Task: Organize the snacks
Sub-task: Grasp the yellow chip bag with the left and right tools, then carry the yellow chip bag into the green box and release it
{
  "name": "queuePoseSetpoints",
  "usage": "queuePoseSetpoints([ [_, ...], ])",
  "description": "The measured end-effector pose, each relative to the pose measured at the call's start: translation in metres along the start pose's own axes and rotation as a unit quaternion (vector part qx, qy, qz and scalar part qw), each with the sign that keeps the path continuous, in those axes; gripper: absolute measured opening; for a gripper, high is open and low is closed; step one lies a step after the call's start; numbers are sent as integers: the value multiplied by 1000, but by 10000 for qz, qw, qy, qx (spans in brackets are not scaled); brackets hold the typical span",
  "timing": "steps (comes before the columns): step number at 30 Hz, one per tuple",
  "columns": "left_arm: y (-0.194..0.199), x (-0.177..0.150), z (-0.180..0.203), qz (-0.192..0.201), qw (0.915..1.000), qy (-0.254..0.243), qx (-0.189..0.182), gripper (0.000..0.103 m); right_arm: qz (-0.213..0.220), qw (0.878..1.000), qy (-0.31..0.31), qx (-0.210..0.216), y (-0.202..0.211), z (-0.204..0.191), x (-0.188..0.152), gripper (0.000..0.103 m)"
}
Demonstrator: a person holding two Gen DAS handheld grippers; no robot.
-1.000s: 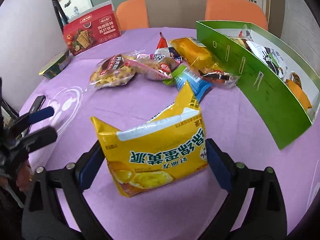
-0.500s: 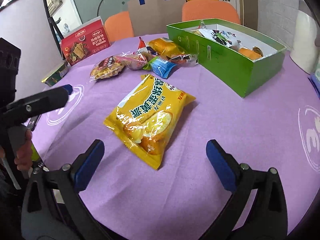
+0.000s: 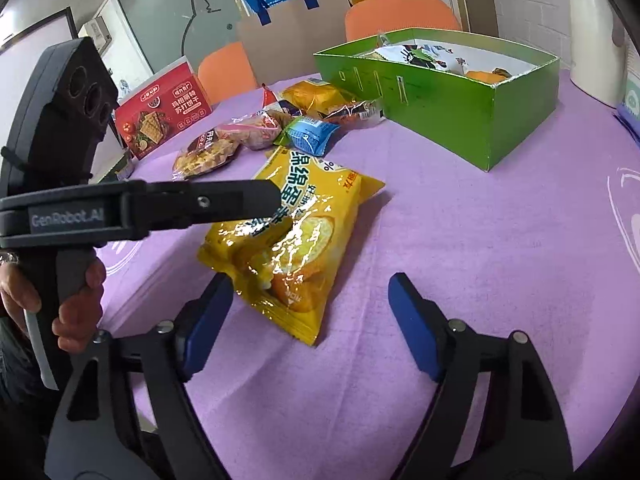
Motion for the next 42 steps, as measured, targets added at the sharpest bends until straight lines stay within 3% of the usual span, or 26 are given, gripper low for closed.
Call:
queuePoseSetpoints([
  [5, -4, -5, -10, -107, 9995, 230, -178, 36, 5, 9998, 206, -79, -4, -7, 2, 68],
  [13, -7, -10, 1, -144, 9999, 64, -37, 33, 9, 9999, 151, 76, -13, -9, 7, 41],
  [16, 2, -7, 10, -65, 9999, 67, -113, 30, 107, 9998, 51, 180, -2, -6, 10, 40],
  [20, 25, 7, 37, 292, 9989, -294, -239, 29, 505, 9984, 269, 8, 25, -5, 29, 40],
  [27, 30, 55, 75, 605, 9954, -556, -499, 29, 1068, 9932, 280, -357, 49, 23, 69, 40],
  [35, -14, 109, 95, 444, 9951, -654, -589, 29, 1190, 9909, -22, -628, 39, 83, 97, 39],
  [42, -66, 143, 107, 242, 9962, -732, -413, 29, 1072, 9917, -334, -629, 15, 137, 109, 39],
])
Point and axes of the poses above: each gripper's, at about its wrist camera, not at the fingertips, and y roughly against the way its jaws point, z to its right, x to its top, the point moved 2 cm from there along -y, roughly the way its jaws point, and after that the axes turned 14 degrees about y, right-handed, at the moved point
